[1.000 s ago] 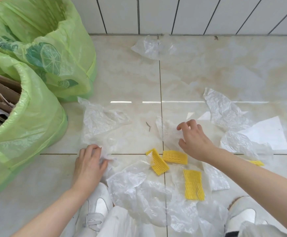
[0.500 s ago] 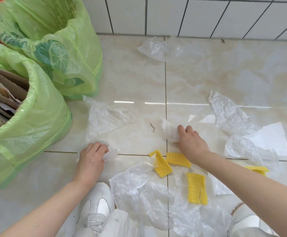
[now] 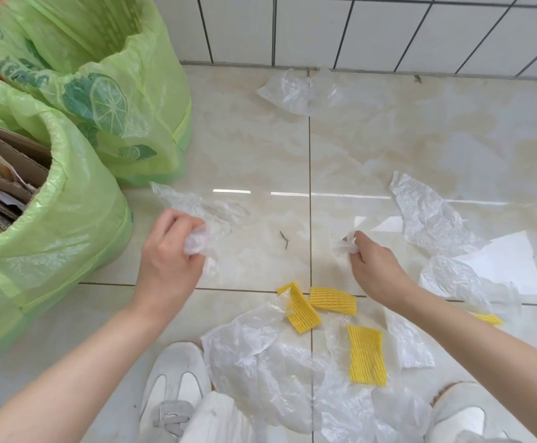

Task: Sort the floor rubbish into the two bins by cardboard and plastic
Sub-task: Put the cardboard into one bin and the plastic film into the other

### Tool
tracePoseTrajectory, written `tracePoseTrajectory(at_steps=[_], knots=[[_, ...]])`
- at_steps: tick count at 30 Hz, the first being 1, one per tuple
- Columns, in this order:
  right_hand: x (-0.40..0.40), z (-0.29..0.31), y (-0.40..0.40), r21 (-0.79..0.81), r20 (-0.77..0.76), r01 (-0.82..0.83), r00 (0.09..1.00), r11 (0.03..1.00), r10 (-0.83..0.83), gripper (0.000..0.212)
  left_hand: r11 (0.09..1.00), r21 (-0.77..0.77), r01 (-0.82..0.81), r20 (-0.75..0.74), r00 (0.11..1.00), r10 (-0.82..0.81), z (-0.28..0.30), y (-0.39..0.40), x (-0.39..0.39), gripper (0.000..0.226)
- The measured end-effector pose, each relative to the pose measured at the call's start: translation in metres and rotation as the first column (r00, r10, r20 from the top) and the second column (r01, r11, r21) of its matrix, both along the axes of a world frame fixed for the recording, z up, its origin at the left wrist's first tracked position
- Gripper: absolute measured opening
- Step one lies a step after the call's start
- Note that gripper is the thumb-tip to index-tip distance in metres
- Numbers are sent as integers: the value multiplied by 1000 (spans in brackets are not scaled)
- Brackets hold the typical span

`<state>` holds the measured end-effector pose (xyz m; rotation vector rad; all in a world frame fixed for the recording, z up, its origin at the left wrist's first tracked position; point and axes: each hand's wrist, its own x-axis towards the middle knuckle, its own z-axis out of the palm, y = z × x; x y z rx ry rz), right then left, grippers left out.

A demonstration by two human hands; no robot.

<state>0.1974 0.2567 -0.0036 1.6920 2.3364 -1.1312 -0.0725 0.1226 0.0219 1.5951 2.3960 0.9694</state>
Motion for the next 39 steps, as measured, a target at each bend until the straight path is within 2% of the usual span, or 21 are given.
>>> tracePoseTrajectory(at_steps=[3,5,6,8,10,12,14,16,18,20,23,26,30,34,39], knots=[[4,6,-9,-12,-9,-49,999,999,49,19,1000,10,24,-16,1000,-24,9,22,-2,38],[11,3,-16,142,164,-191,972,971,167,26,996,-56,68,-39,997,-70,-1,36,-6,39],[15,1,-21,239,287,-290,933,927,218,29,992,-89,86,-45,995,-90,-9,42,-9,40],[23,-6,-31,314,443,-437,853,843,277,31,982,-154,113,-34,992,-119,-27,51,-16,45],[29,-14,-42,299,504,-486,811,821,297,33,969,-221,113,-16,993,-119,-43,58,-23,52],[33,-25,-51,246,536,-486,789,839,300,41,940,-330,82,-4,996,-88,-54,64,-30,60],[32,-29,-56,218,555,-486,775,846,302,50,857,-514,43,-4,999,-52,-63,67,-35,64],[28,-28,-57,216,547,-486,779,847,307,58,744,-668,25,17,1000,-18,-68,65,-38,69],[22,-29,-57,237,515,-494,794,836,323,65,692,-722,24,46,999,13,-72,60,-37,69],[17,-30,-57,241,503,-524,787,817,356,67,713,-702,13,38,999,19,-73,55,-36,66],[11,-38,-60,214,515,-573,754,791,407,59,767,-641,2,2,1000,0,-72,46,-33,65],[7,-41,-60,156,492,-576,750,802,443,61,801,-599,6,-21,999,-24,-72,36,-28,66],[1,-38,-46,182,331,-499,842,847,426,44,808,-590,-4,-59,998,-39,-73,30,-22,70],[0,-13,-27,146,142,-301,949,942,281,31,811,-584,-44,-117,993,-30,-78,20,-23,71],[28,-1,-28,195,124,-238,968,952,217,30,825,-561,-66,-57,998,42,-81,5,-17,65]])
